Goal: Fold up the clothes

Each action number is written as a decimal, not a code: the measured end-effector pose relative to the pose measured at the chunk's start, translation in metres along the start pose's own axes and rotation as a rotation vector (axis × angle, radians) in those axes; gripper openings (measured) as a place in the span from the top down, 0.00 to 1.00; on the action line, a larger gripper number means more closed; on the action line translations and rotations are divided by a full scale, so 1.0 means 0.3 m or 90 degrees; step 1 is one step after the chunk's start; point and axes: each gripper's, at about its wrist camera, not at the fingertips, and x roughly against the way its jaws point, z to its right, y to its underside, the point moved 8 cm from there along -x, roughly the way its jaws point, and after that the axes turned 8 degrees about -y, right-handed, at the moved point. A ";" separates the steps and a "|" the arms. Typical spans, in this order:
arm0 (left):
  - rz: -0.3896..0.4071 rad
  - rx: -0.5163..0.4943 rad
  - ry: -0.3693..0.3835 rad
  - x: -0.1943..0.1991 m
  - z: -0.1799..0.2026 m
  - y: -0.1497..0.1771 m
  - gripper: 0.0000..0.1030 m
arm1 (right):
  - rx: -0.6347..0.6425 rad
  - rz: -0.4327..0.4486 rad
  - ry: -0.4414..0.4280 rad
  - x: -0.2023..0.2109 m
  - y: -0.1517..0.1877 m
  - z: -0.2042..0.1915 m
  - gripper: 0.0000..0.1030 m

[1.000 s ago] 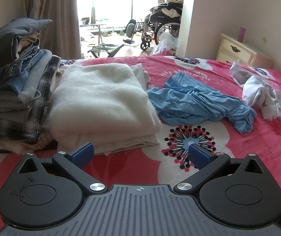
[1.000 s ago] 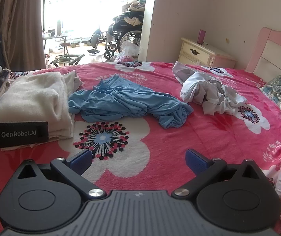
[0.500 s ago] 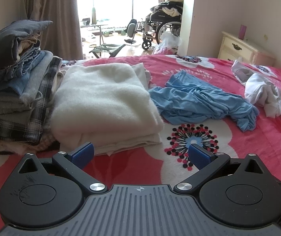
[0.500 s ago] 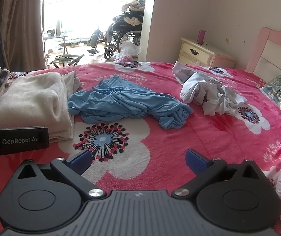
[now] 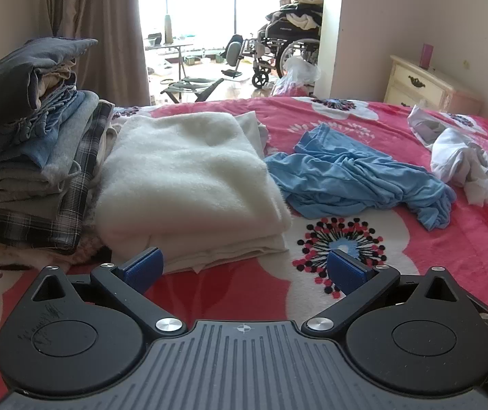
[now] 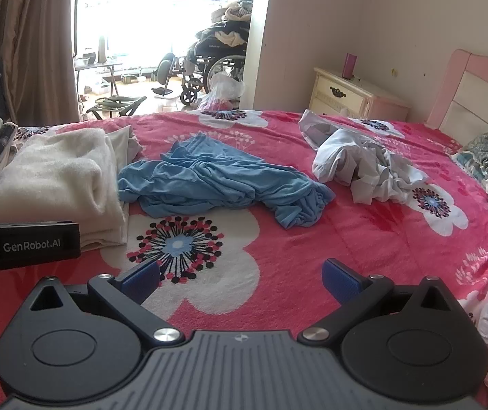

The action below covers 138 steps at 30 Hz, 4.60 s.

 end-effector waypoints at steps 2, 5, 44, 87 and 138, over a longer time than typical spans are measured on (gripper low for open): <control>-0.001 -0.001 0.000 0.000 0.002 0.003 0.00 | 0.000 0.000 0.000 -0.001 -0.001 0.000 0.00; -0.002 -0.004 -0.001 0.001 0.004 0.006 0.00 | -0.001 0.000 -0.001 -0.003 -0.002 0.000 0.00; 0.041 -0.282 0.103 -0.714 0.560 -0.186 0.04 | -0.089 0.013 -0.128 -0.921 -0.335 0.367 0.13; -0.165 -0.418 0.421 0.249 0.044 0.609 0.79 | -0.358 -0.253 -0.243 0.295 0.655 0.341 0.80; -0.019 -0.047 0.101 0.256 -0.534 0.386 0.92 | -0.373 -0.205 -0.384 0.805 0.615 0.226 0.97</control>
